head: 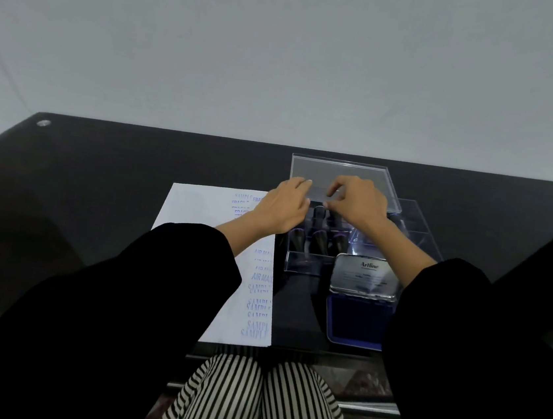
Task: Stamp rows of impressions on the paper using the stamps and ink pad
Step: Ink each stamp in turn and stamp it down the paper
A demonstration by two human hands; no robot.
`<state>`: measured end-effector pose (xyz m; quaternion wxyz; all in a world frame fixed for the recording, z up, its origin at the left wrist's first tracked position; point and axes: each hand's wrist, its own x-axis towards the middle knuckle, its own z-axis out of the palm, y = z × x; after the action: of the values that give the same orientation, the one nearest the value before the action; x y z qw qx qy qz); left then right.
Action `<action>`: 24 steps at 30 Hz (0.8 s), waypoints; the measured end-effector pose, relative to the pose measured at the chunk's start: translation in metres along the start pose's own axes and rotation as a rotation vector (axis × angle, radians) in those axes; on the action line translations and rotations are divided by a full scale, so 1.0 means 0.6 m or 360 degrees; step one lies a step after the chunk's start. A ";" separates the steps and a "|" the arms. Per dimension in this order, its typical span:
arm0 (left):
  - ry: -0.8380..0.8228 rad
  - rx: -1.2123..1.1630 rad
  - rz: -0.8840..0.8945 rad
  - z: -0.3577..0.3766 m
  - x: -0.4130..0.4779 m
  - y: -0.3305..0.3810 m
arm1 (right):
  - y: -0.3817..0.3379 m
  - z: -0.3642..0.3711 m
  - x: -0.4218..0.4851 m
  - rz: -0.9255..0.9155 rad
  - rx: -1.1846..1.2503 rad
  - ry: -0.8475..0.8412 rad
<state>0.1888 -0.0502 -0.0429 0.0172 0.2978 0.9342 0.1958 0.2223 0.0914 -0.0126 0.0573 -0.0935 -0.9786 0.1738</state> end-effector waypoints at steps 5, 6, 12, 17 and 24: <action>0.0011 0.0047 0.0102 -0.002 -0.020 0.019 | 0.013 -0.019 -0.031 0.0038 -0.0104 -0.0059; 0.0013 0.0051 0.0118 -0.001 -0.025 0.022 | 0.016 -0.020 -0.038 0.0047 -0.0128 -0.0069; -0.0022 0.0172 0.0210 0.015 -0.066 0.038 | 0.018 -0.005 -0.075 0.0058 -0.0380 -0.0158; -0.0177 0.0312 0.0123 0.045 -0.080 0.032 | 0.008 0.006 -0.085 0.0077 -0.0581 -0.0116; -0.0146 0.0239 0.0118 0.060 -0.080 0.027 | 0.005 0.021 -0.071 0.0114 -0.0665 -0.0127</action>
<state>0.2427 -0.0525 -0.0742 0.0303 0.3412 0.9328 0.1117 0.2627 0.0812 -0.0285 -0.0085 -0.1310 -0.9910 -0.0273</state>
